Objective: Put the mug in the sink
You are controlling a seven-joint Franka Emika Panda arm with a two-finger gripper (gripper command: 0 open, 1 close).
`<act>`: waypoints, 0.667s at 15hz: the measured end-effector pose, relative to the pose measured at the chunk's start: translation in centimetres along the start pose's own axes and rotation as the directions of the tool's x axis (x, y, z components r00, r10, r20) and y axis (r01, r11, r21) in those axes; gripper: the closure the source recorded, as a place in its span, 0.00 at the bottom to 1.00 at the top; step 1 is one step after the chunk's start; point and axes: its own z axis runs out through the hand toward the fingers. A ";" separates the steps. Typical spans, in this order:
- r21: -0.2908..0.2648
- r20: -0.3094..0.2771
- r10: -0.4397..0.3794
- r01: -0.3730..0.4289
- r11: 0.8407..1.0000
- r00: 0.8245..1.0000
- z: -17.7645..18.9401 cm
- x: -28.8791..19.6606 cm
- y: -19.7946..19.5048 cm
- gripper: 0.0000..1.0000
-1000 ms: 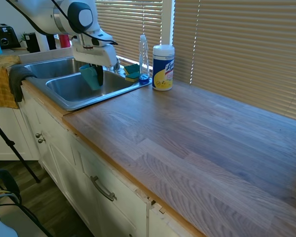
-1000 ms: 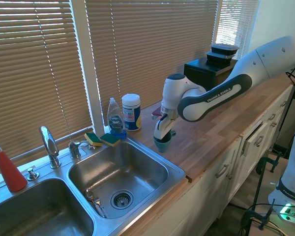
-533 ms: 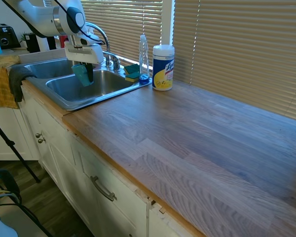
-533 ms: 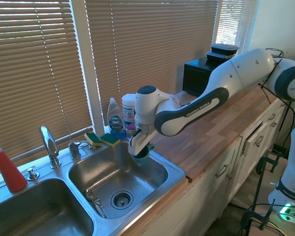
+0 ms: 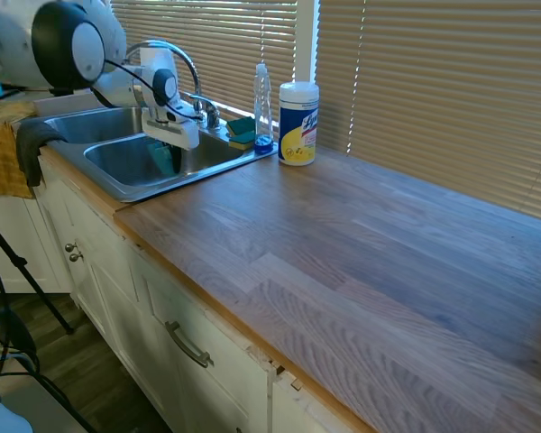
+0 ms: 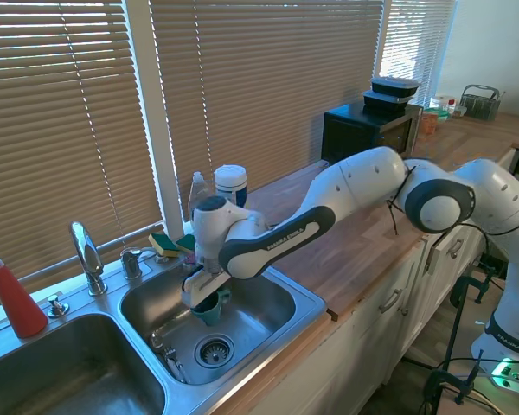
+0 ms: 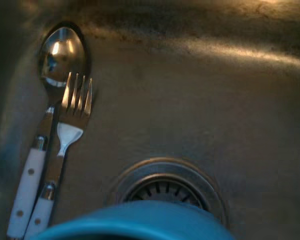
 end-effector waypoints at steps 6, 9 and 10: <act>-0.024 0.018 0.038 -0.037 0.999 0.999 7.5 1.9 -1.4 1.00; -0.034 0.023 0.059 -0.058 0.998 0.998 8.9 3.1 -1.7 1.00; -0.034 0.024 0.063 -0.062 0.997 0.998 8.9 3.4 -1.9 1.00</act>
